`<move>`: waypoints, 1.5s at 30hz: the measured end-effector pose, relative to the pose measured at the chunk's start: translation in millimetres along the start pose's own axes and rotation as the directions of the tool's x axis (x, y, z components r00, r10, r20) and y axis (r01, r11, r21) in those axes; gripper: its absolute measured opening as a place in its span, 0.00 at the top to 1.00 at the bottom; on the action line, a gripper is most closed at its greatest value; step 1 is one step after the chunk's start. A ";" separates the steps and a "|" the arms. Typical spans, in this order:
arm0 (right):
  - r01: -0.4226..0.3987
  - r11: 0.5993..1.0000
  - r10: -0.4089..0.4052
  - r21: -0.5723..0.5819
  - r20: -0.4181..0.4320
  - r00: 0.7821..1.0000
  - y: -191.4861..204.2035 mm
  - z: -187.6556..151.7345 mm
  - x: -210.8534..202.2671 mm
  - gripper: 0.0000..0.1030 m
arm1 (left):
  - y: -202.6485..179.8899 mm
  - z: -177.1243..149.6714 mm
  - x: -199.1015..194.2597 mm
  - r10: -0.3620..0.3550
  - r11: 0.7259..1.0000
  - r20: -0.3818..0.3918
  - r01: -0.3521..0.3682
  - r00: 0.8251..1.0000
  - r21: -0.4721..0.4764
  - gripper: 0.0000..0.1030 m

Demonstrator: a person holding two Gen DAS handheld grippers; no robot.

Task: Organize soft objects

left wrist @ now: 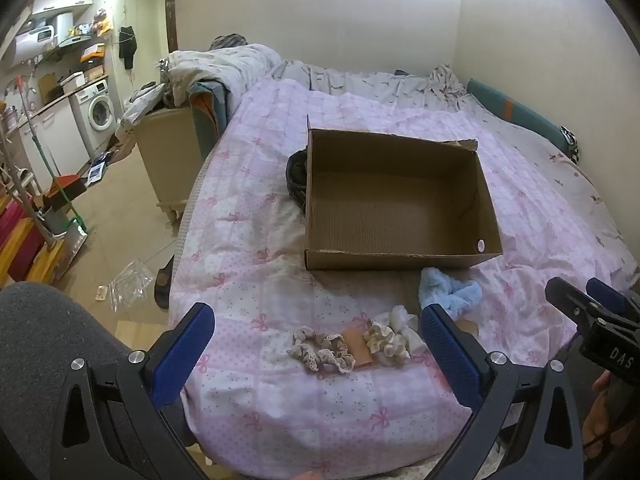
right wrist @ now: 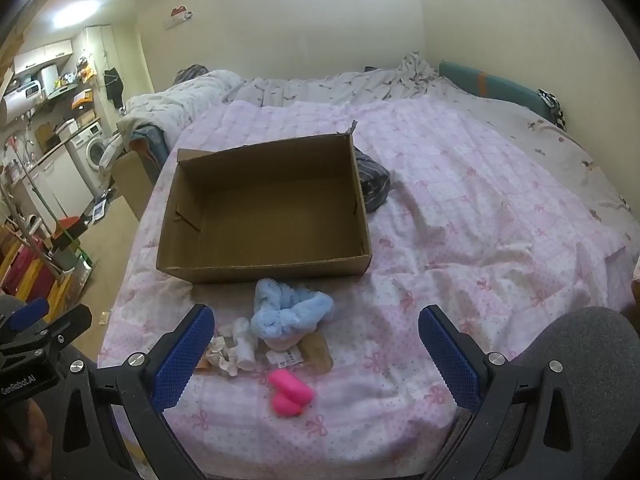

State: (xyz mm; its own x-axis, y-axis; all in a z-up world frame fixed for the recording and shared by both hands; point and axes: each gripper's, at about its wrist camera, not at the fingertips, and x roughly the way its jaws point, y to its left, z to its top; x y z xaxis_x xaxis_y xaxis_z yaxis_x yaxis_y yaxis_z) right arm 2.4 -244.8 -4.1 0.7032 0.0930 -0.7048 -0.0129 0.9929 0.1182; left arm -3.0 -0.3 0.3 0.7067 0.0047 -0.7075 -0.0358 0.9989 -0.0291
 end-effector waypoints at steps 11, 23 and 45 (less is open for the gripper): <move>-0.002 1.000 0.002 0.001 0.000 1.000 0.3 0.9 0.6 0.00 | 1.2 0.0 -0.3 0.001 1.000 0.003 0.000 1.000 -0.004 0.00; -0.004 1.000 0.004 0.005 0.005 1.000 -0.2 1.3 -0.1 0.00 | 0.5 0.1 -0.3 0.002 1.000 0.003 -0.002 1.000 -0.005 0.00; -0.005 1.000 0.005 0.007 0.005 1.000 1.2 2.2 -1.7 0.00 | 0.8 0.5 -0.3 0.004 1.000 0.002 -0.004 1.000 -0.002 0.00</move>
State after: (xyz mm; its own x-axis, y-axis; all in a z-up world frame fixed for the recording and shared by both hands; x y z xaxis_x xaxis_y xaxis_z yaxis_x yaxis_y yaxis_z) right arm 2.7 -243.9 -1.3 0.7071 0.0976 -0.7004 -0.0119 0.9919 0.1263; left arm -2.9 0.6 0.9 0.7078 0.0093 -0.7064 -0.0407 0.9988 -0.0277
